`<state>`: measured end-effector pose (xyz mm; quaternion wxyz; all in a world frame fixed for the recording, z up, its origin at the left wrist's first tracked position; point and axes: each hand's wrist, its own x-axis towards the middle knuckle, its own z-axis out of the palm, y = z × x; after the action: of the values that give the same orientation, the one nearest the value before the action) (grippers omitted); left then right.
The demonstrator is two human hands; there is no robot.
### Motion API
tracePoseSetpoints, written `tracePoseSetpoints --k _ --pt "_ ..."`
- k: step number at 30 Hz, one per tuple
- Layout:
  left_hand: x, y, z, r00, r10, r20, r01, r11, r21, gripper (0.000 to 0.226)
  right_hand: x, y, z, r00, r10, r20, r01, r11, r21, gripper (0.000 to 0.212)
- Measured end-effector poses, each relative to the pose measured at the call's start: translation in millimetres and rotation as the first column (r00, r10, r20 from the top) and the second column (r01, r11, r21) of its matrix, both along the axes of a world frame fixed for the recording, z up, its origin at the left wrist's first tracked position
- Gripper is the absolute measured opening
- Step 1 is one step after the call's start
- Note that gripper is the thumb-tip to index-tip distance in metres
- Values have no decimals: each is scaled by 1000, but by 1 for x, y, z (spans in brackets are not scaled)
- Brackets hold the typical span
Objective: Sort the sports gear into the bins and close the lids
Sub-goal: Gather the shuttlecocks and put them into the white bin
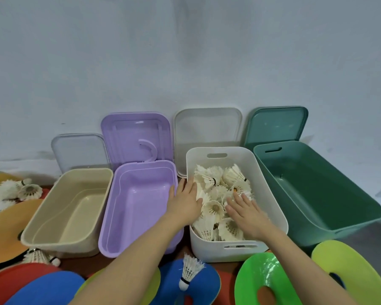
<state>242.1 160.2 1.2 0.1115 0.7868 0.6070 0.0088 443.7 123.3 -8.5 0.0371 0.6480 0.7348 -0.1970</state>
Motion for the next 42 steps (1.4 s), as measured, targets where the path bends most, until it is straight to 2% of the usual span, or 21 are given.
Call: tracePoseSetpoints --k 3,8,10,12,15,22,25,28,32,37,42 --pt "-4 -7 1 995 -3 95 1 1000 16 59 -6 -3 7 999 -40 -12 41 993 112 53" --pt "-21 -33 17 965 -47 259 -30 959 282 51 -27 -16 24 995 -38 -93 73 913 402 41" --pt "-35 -44 22 961 -32 275 -58 949 311 46 -39 -21 28 991 16 -130 47 880 472 38" --pt "-51 -53 24 975 -5 222 -67 947 314 46 -52 -24 31 981 73 -178 27 863 505 39" --pt "-79 -67 24 983 76 169 -123 950 289 50 -78 -30 32 956 176 -234 -26 847 531 49" --pt "-156 -103 31 964 224 143 -259 914 312 76 -154 -40 29 880 314 -357 -116 869 481 46" --pt "-194 -112 37 943 295 151 -327 904 274 67 -190 -39 33 851 352 -390 -147 872 466 40" --pt "-238 -116 41 929 340 145 -369 876 312 63 -233 -35 39 832 374 -411 -158 868 470 40" --pt "-306 -111 41 921 365 137 -390 862 323 45 -301 -25 45 823 392 -411 -169 860 482 37" --pt "-398 -88 42 918 372 138 -396 859 324 46 -398 4 45 813 423 -400 -191 843 502 23" --pt "-490 -59 30 910 378 173 -414 860 297 41 -485 40 43 819 442 -366 -235 840 490 23"
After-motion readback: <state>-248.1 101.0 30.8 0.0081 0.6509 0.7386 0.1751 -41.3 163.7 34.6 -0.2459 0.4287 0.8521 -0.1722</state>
